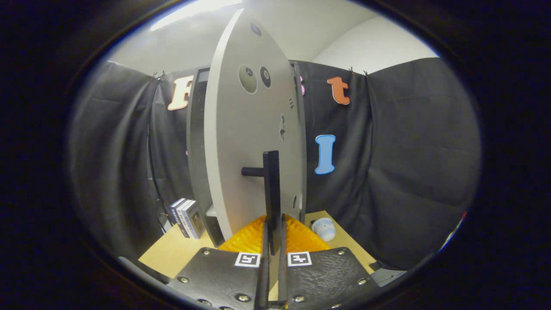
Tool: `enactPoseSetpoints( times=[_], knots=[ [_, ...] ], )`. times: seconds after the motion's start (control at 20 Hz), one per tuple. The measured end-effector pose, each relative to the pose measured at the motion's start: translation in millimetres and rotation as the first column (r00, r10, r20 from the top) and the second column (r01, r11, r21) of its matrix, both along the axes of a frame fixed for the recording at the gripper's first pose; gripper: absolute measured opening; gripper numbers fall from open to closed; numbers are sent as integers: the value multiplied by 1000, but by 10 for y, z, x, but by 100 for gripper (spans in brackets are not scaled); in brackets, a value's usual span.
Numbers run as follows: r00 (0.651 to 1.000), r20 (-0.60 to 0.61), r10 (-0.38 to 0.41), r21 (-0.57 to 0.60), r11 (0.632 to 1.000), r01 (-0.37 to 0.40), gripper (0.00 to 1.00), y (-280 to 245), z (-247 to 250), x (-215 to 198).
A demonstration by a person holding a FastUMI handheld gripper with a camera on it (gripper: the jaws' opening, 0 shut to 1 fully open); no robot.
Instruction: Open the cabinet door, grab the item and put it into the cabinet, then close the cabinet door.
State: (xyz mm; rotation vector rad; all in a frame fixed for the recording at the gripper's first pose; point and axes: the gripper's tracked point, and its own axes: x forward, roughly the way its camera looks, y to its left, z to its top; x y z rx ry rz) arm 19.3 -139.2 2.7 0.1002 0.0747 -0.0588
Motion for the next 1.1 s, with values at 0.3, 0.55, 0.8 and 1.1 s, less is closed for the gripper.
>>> enactPoseSetpoints(
  times=[0.3,0.55,0.8,1.1],
  knots=[
    [998,-30,-57,8,998,57,6,-341,-127,16],
    [1000,1,-14,16,1000,14,3,-751,-107,-39],
    [998,25,51,54,997,-52,3,-1033,-166,-9],
    [993,32,113,56,992,-114,3,-1258,-169,35]
  ],
)
